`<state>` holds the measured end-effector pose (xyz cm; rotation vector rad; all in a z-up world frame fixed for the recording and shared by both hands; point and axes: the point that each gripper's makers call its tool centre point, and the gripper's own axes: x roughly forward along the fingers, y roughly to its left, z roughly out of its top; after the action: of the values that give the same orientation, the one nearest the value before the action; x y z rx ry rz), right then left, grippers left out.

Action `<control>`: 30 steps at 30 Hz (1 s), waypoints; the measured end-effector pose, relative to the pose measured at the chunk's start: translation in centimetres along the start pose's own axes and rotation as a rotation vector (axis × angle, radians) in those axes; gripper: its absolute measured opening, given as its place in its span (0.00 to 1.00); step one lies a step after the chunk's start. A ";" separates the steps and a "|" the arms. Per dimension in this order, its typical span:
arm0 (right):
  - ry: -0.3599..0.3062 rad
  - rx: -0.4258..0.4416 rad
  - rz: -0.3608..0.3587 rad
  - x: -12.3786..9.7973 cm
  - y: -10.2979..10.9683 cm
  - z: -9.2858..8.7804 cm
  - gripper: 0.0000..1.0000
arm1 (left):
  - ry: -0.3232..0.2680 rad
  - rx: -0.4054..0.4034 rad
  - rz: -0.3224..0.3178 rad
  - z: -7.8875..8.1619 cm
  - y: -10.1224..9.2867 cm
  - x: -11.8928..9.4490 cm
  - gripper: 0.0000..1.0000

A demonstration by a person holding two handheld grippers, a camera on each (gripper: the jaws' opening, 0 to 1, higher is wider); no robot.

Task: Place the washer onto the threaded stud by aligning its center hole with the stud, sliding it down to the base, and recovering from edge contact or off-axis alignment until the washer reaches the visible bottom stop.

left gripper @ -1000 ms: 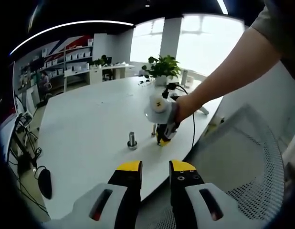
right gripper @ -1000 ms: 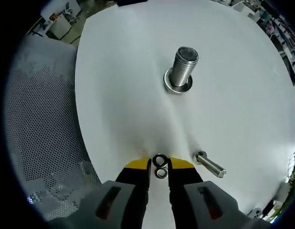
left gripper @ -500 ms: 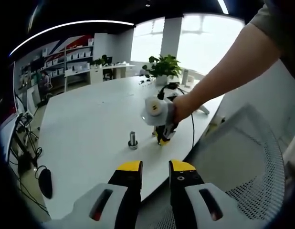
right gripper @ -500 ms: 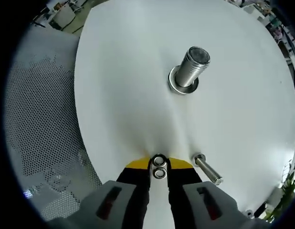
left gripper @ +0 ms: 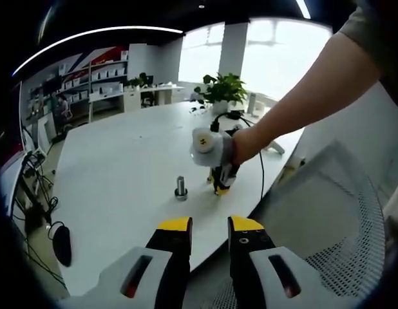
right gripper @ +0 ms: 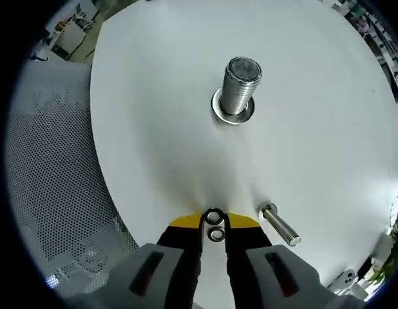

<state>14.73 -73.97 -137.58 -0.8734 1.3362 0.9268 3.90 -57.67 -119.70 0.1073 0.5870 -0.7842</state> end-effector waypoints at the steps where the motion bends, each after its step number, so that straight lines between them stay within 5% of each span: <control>1: -0.016 0.016 0.000 -0.1 0.0 0.0 0.13 | -0.001 -0.001 0.000 0.0 0.0 0.0 0.20; 8: -0.096 0.035 -0.012 -0.1 0.1 0.1 0.13 | 0.005 0.001 -0.007 -0.1 -0.1 0.0 0.20; 30: -0.165 0.077 -0.040 -1.7 -1.0 -0.8 0.13 | 0.012 -0.004 0.000 -0.2 0.0 0.1 0.20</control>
<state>15.34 -75.21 -135.90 -0.7456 1.2003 0.8917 3.82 -57.65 -119.91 0.1088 0.5998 -0.7827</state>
